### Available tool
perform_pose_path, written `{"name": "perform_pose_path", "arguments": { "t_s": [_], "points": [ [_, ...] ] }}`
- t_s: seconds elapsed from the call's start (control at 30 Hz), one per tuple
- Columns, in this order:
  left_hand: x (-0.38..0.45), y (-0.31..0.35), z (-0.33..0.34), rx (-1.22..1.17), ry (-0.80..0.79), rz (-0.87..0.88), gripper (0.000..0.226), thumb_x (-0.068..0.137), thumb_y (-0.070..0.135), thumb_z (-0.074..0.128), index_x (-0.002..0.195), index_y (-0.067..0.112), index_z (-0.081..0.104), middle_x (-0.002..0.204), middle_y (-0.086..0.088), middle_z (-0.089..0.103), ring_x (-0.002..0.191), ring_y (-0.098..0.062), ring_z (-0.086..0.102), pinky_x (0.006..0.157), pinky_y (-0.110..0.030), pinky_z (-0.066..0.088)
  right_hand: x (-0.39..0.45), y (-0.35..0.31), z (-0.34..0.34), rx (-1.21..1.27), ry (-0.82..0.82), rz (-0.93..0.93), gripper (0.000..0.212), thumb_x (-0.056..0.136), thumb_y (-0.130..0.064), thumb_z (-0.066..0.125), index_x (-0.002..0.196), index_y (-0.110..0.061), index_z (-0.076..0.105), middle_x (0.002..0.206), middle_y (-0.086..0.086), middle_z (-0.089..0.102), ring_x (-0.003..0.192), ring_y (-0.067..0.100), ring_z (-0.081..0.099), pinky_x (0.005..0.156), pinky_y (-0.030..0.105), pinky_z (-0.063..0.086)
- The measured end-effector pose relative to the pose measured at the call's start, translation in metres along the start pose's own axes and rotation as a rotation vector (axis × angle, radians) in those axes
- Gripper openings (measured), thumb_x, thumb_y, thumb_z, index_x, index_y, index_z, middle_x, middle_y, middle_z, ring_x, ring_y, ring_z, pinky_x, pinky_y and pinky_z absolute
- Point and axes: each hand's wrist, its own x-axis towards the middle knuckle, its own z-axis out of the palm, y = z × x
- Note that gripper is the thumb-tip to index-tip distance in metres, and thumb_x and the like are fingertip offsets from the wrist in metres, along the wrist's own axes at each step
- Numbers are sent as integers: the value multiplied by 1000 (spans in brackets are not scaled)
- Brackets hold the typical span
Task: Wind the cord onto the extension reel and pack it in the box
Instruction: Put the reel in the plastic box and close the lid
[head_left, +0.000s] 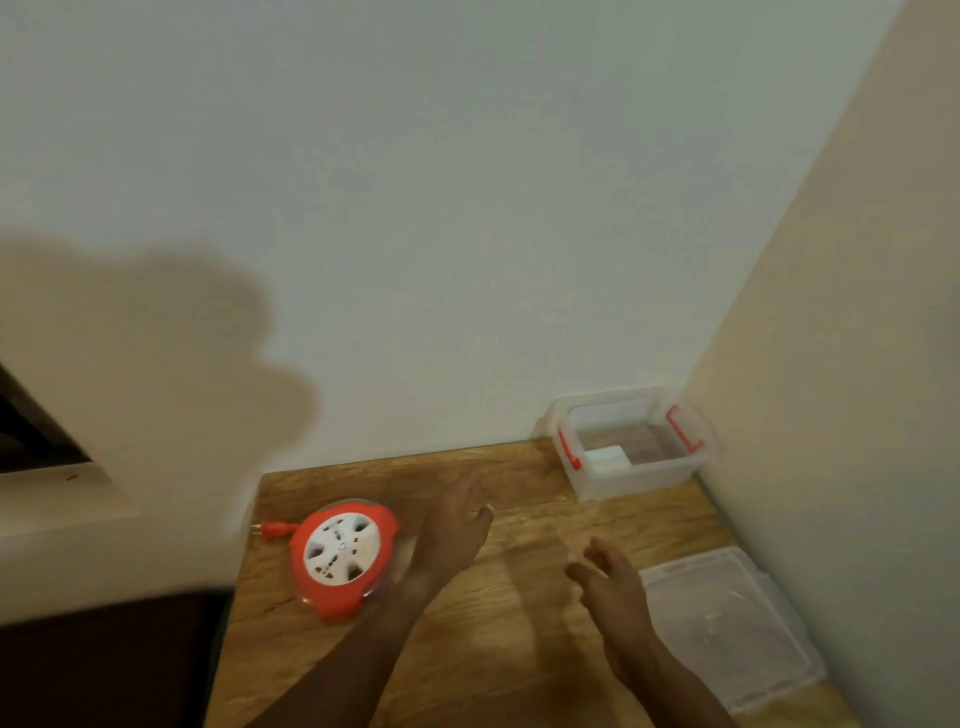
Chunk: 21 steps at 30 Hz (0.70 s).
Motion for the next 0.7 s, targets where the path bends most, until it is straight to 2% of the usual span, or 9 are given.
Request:
{"name": "perform_pose_path", "arguments": {
  "t_s": [0.1,0.17,0.23,0.33,0.43,0.5,0.57,0.63,0.7],
  "points": [
    [15,33,27,-144,-41,-76,51,95,11,70,144,9,56,136,-6,65,117,-13,61,90,-20,47,13,-3,-54,63,98,-10,61,81,-11,69,139,-14,49,128,3,58,116,23,54,101,51,45],
    [23,53,45,-201,-66,-154,41,95,19,71,135,13,63,128,-4,65,113,-15,61,95,-32,51,22,-2,-90,77,152,-22,59,82,-12,69,138,-13,50,126,1,59,117,22,54,101,49,45],
    [31,67,61,-213,-72,-226,9,96,22,70,103,24,67,112,-5,66,104,-22,63,98,-46,55,32,0,-121,53,210,-44,55,82,-14,69,135,-14,53,127,1,60,115,22,54,97,43,45],
    [45,87,86,-222,-63,-274,17,96,21,68,80,23,63,90,-1,64,83,-19,59,72,-33,51,47,6,-164,-2,257,-69,55,84,-13,68,136,-14,50,133,5,57,118,24,52,91,35,43],
    [62,99,107,-237,-63,-287,12,96,20,69,99,10,74,100,-9,75,88,-24,69,69,-31,55,67,16,-197,-141,232,-101,61,85,-11,68,141,-11,43,140,11,51,123,27,50,93,35,43],
    [74,105,120,-208,-47,-321,30,95,20,70,119,2,69,117,-16,73,97,-29,70,77,-36,60,81,22,-217,-267,190,-95,70,84,-13,70,145,-8,38,146,13,44,131,30,44,103,42,42],
    [83,111,131,-168,-26,-344,48,95,21,71,135,-2,59,128,-19,67,100,-32,68,64,-30,58,94,27,-231,-446,150,-97,77,81,-18,73,147,-5,34,149,16,40,135,32,40,107,44,37],
    [92,116,140,-128,11,-349,53,94,21,73,138,-2,55,119,-18,68,92,-33,71,46,-25,51,105,33,-242,-632,100,-94,84,80,-24,72,149,-4,28,151,17,37,138,32,35,109,42,32],
    [98,117,144,-66,71,-362,51,91,22,76,130,-6,57,94,-9,66,69,-24,67,34,-20,46,111,39,-245,-733,50,-74,87,81,-28,70,150,-5,23,153,15,34,139,30,33,110,41,31]
  ]
}}
